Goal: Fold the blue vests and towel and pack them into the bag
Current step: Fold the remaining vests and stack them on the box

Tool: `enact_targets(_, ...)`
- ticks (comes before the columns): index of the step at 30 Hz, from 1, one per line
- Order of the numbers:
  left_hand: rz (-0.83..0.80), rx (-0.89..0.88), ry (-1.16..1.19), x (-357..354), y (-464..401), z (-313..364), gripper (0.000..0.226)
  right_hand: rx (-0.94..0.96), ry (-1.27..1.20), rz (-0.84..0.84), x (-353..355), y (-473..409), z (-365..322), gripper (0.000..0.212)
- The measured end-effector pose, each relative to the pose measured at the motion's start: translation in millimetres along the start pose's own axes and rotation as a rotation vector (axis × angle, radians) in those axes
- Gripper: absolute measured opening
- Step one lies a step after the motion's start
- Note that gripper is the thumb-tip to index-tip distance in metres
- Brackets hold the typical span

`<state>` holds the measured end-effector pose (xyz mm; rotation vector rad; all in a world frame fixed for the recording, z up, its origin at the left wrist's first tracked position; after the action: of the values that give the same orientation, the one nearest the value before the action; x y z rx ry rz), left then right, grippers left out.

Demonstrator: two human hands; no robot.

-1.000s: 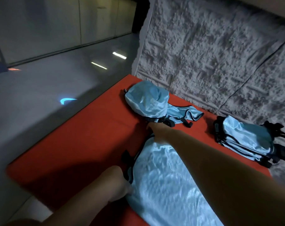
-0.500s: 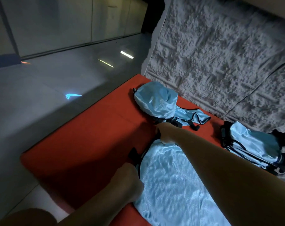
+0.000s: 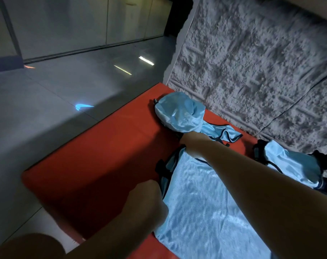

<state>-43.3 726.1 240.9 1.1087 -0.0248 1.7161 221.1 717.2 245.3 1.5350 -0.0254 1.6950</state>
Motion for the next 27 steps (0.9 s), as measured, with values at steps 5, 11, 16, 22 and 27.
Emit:
enact_targets(5, 0.144, -0.222, 0.104, 1, 15, 16, 0.012, 0.006, -0.095, 0.099, 9, 28, 18, 0.033)
enact_targets(11, 0.116, -0.462, 0.124, -33, 45, 69, 0.009, -0.027, -0.31, 0.184, -6, 74, 62, 0.019)
enact_targets(16, 0.016, -0.57, 0.123, -65, 60, 102, 0.02, -0.03, -0.441, 0.32, -29, 102, 95, 0.035)
enact_targets(22, 0.013, -0.706, 0.034, -120, 72, 135, 0.026, -0.083, -0.49, 0.409, -79, 144, 147, 0.043)
enact_targets(27, -0.054, -0.734, -0.106, -158, 79, 157, 0.03, -0.132, -0.518, 0.442, -124, 172, 178, 0.04)
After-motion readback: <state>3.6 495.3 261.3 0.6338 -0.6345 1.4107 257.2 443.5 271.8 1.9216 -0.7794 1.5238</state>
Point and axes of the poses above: each hand's wrist, its own y-axis away from the middle knuckle, its own x-axis out of the back of the hand, z = x × y, the point moved 1 cm from there along -y, towards the middle knuckle, and after that the axes turned 10 degrees about -z, right-handed, at the moved point
